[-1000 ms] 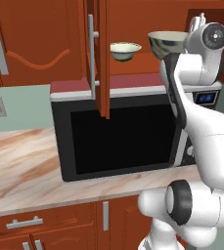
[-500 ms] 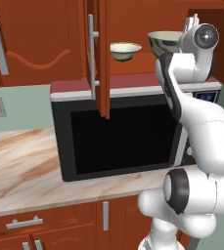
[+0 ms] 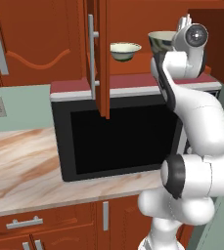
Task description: Take the smaller bowl and place it next to the appetizer plate on the dining counter , and place the larger bowl next to the plate with cooked food.
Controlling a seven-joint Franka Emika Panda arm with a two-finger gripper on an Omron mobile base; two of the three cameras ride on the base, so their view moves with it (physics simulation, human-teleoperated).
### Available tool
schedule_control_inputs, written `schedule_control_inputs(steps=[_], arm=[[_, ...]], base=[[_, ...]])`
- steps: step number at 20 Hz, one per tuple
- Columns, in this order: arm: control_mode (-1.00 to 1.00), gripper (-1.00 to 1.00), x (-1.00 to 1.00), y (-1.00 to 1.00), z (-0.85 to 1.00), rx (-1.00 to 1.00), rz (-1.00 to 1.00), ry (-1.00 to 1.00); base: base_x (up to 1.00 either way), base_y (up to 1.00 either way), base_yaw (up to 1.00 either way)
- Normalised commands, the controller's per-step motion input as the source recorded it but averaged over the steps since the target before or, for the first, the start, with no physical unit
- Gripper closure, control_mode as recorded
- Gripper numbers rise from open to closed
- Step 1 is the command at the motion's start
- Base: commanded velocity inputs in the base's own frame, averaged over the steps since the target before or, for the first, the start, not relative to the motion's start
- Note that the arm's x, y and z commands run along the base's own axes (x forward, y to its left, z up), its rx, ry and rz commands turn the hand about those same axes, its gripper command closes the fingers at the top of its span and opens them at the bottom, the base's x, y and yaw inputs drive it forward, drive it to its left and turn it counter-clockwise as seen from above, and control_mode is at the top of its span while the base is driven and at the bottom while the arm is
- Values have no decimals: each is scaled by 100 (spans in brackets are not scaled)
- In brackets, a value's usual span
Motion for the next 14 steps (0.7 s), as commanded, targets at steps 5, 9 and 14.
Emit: schedule_control_inputs(steps=[5, 9, 14], arm=[[-100, -100, 27, 0, 0, 0, 0, 0], [-100, -100, 23, 0, 0, 0, 0, 0], [-100, -100, 27, 0, 0, 0, 0, 0]], base=[[0, 0, 0], [0, 0, 0], [0, 0, 0]])
